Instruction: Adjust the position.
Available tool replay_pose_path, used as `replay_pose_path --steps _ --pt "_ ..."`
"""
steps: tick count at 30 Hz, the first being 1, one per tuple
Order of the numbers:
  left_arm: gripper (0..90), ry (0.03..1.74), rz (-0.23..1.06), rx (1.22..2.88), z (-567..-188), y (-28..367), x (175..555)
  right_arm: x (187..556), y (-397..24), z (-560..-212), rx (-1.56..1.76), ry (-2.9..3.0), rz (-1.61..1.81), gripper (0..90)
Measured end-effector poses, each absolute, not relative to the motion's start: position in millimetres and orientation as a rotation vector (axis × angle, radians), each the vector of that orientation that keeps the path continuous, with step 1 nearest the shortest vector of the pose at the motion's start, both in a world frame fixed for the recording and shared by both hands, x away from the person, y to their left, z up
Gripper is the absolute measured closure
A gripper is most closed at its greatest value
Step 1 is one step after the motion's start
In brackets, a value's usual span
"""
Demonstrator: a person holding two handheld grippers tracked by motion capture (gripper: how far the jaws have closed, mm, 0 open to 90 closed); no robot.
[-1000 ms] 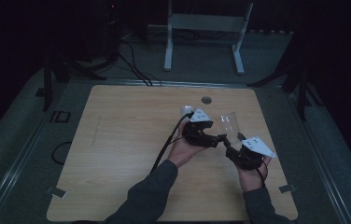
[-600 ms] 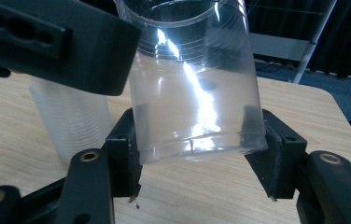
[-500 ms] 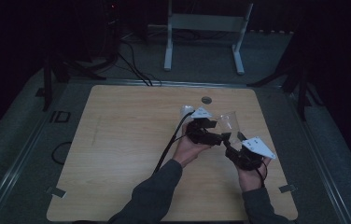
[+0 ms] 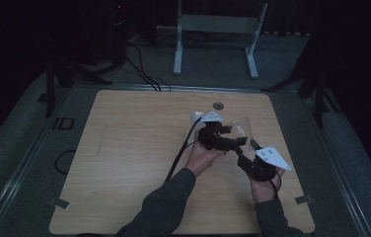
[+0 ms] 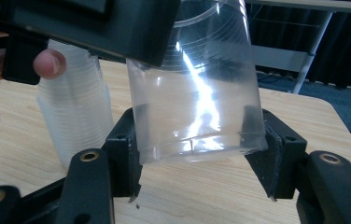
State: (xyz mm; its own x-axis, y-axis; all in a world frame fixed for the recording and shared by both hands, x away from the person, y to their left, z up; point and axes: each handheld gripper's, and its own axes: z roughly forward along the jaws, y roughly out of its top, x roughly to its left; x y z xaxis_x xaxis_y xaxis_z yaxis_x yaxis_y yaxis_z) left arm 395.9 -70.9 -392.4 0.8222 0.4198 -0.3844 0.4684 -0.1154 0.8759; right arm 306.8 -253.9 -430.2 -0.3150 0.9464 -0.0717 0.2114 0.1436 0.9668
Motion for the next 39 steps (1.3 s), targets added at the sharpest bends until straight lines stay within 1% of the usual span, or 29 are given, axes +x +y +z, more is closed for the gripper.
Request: replay_pose_path --steps 6,15,25,29,39 --pt "18.5 0.702 -0.101 1.702 -392.8 -75.6 399.1 306.0 -252.3 -429.1 1.113 1.657 1.243 42.0" --pt "19.4 0.728 -0.128 1.637 -392.1 -75.1 403.0 304.6 -249.9 -429.5 1.084 1.669 1.262 41.8" --pt "24.9 0.728 -0.112 1.609 -392.2 -75.1 400.5 305.0 -250.8 -429.4 1.076 1.673 1.268 41.4" --pt "28.7 0.716 -0.088 1.607 -392.5 -75.9 397.1 306.5 -251.4 -429.3 1.067 1.691 1.267 39.4" --pt "29.9 0.699 -0.035 1.631 -389.7 -75.9 394.0 308.1 -251.5 -429.0 1.067 1.730 1.279 38.5"
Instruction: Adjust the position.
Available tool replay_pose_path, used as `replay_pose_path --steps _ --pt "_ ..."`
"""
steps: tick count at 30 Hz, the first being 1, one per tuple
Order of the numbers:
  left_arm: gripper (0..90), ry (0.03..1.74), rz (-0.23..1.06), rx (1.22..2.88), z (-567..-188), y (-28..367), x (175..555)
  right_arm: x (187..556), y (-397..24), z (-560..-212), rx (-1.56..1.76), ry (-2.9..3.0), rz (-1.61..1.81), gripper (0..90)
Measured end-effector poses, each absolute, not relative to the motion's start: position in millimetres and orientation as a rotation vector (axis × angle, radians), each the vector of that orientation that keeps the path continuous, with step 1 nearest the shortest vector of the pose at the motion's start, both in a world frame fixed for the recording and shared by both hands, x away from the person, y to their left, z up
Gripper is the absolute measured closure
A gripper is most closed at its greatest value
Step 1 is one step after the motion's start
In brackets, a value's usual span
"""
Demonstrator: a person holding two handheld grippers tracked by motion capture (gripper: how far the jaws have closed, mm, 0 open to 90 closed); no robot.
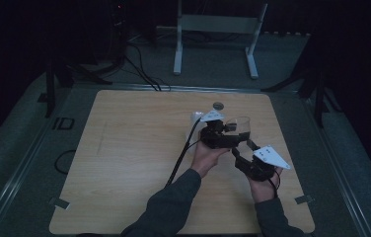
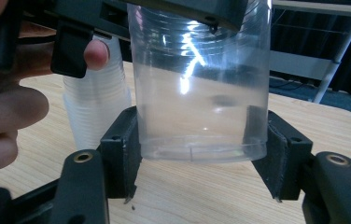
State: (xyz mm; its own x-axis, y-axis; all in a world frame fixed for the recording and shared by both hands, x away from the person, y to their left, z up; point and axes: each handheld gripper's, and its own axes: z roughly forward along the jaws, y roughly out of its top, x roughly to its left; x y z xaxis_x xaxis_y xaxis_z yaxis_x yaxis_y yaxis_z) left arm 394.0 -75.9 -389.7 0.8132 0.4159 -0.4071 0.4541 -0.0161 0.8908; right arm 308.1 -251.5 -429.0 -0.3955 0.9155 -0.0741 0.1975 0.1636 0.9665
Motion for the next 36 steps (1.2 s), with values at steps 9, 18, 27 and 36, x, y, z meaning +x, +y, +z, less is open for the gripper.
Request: replay_pose_path --steps 9,18,27,36 --pt "30.2 0.664 0.078 1.687 -387.8 -80.0 387.0 310.6 -252.1 -427.8 1.068 1.775 1.295 31.2" --pt "30.1 0.636 0.184 1.753 -389.2 -82.4 380.8 314.5 -255.0 -424.3 1.077 1.809 1.320 33.7" --pt "28.4 0.644 0.187 1.755 -390.0 -81.3 380.4 316.0 -252.5 -425.4 1.075 1.824 1.310 40.2" --pt "24.8 0.666 0.141 1.711 -389.2 -80.6 381.0 314.7 -252.3 -426.0 1.074 1.806 1.314 40.6"
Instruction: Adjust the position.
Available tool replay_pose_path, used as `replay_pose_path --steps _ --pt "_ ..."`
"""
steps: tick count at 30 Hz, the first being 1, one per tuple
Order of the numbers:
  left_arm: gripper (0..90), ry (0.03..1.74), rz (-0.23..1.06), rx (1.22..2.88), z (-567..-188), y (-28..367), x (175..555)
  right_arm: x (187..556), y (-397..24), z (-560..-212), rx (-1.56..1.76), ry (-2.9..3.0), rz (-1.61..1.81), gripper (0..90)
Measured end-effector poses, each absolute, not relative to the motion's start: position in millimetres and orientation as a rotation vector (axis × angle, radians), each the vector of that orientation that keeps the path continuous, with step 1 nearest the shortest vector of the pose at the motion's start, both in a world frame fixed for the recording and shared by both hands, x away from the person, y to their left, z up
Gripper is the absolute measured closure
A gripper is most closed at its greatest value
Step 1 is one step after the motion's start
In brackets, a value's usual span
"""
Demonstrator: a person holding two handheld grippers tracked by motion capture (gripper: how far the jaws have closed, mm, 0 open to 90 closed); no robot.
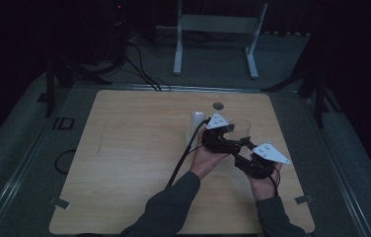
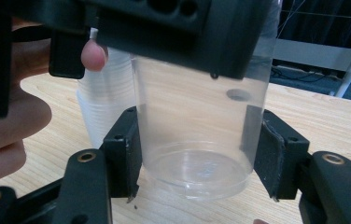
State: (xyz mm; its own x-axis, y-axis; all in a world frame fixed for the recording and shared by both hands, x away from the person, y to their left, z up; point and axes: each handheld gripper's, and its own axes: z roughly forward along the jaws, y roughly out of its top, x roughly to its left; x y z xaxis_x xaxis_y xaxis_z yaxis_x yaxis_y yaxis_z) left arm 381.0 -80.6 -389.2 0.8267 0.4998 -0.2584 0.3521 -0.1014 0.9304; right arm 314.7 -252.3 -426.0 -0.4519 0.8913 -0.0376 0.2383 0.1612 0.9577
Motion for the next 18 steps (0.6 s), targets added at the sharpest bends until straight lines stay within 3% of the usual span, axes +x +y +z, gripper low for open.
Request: replay_pose_path --steps 18 --pt "27.1 0.691 0.088 1.638 -387.8 -75.9 382.8 313.9 -251.6 -430.2 1.076 1.808 1.323 40.6"
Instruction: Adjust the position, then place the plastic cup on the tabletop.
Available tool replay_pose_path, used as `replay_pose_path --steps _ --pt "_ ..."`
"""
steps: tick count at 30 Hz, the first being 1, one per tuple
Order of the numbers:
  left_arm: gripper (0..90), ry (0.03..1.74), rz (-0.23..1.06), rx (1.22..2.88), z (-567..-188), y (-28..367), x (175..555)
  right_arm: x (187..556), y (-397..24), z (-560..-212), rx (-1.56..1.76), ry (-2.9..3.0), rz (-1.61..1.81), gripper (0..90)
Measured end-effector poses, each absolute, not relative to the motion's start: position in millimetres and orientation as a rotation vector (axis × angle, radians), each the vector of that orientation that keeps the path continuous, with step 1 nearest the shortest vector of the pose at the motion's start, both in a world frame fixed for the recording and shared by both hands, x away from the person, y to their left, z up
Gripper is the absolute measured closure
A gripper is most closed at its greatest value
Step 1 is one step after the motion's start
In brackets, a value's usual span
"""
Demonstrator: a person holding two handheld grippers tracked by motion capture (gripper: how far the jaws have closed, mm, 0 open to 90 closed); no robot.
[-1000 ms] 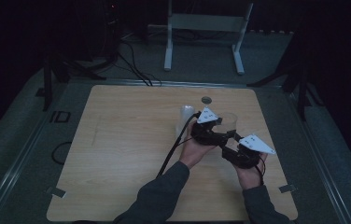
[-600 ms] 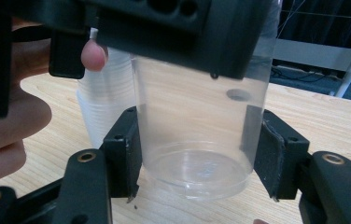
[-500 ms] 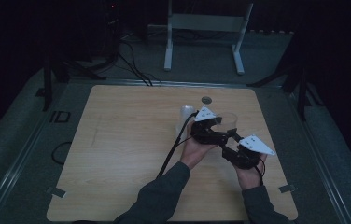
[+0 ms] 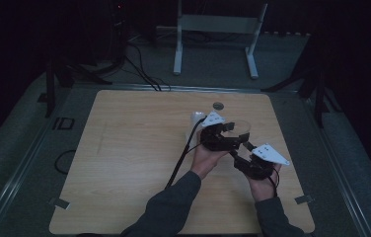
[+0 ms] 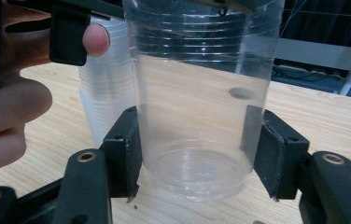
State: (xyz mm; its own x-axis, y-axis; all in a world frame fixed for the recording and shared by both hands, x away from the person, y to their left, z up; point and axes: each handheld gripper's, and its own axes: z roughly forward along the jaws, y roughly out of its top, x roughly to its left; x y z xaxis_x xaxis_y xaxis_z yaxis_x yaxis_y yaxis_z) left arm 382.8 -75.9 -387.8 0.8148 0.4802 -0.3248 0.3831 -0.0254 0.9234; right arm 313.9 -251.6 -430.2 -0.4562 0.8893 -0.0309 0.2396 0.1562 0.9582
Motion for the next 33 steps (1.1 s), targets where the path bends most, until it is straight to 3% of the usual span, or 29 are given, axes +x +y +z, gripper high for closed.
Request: replay_pose_path --steps 3,8,14,33 --pt "28.1 0.686 0.099 1.641 -388.1 -76.2 382.0 314.1 -252.4 -430.6 1.075 1.811 1.324 40.3" --pt "29.0 0.673 0.143 1.659 -388.2 -76.6 379.5 314.6 -254.4 -430.2 1.083 1.826 1.314 30.2" --pt "29.2 0.669 0.216 1.672 -388.4 -75.6 376.4 313.1 -257.8 -430.2 1.090 1.823 1.312 25.8" --pt "29.4 0.660 0.367 1.710 -391.5 -77.9 370.4 309.8 -273.8 -428.9 1.123 1.775 1.325 24.8"
